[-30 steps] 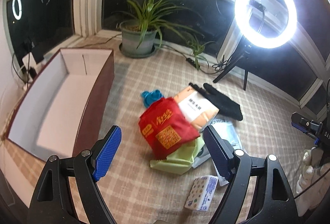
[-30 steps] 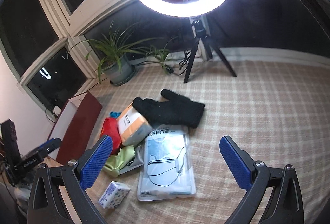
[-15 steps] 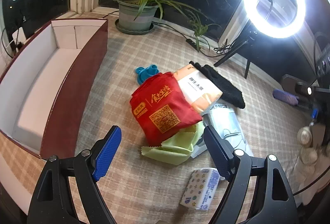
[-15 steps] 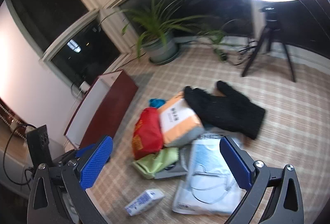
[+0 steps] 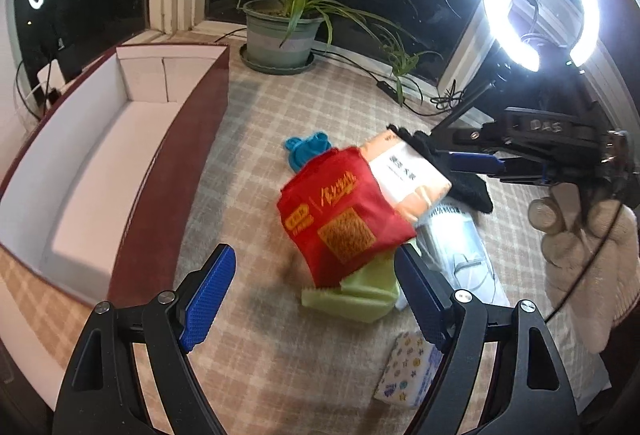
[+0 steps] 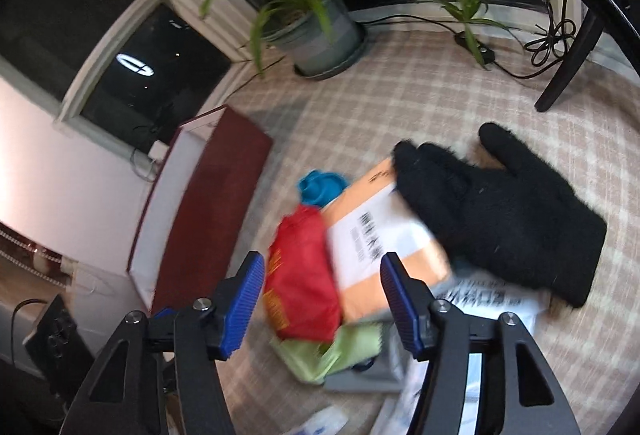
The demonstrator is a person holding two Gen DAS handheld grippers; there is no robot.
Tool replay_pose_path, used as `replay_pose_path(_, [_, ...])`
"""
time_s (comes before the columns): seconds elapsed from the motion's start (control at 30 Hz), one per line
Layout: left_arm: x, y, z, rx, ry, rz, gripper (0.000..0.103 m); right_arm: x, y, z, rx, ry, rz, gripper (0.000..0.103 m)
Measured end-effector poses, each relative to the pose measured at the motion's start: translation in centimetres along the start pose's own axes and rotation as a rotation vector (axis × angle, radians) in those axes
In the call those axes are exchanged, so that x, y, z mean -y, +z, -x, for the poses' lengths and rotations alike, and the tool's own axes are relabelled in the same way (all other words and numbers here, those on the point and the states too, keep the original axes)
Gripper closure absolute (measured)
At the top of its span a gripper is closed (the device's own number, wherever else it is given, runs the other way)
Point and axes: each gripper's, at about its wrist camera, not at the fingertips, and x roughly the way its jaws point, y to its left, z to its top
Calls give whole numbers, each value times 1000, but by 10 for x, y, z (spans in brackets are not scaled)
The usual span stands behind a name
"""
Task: Organize soft objects
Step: 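Move the right tool down toward the orange-and-white tissue pack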
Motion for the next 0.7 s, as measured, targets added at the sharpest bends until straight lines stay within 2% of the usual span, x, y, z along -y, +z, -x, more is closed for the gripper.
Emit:
replay_pose_path(0.13, [5, 19, -3, 24, 3, -14, 23, 9, 18, -9, -24, -69, 27, 67])
replay_pose_path(0.23, [12, 27, -2, 49, 3, -36, 23, 29, 26, -9, -43, -52, -24, 74])
replay_pose_path(0.33, [16, 30, -4, 52, -6, -49, 24, 48, 22, -6, -65, 5, -79, 75])
replay_pose_path(0.4, [20, 31, -10, 32, -20, -59, 31, 56, 14, -7, -84, 3, -102, 75])
replay_pose_path(0.53, [36, 30, -22, -14, -49, -111, 32, 78, -3, -9, -105, -14, -150, 75])
replay_pose_path(0.63, [52, 29, -31, -55, -93, -161, 32, 91, -13, -9, -114, 17, -188, 76])
replay_pose_path(0.7, [60, 29, -39, -91, -134, -179, 37, 90, -20, -8, -126, 33, -183, 76])
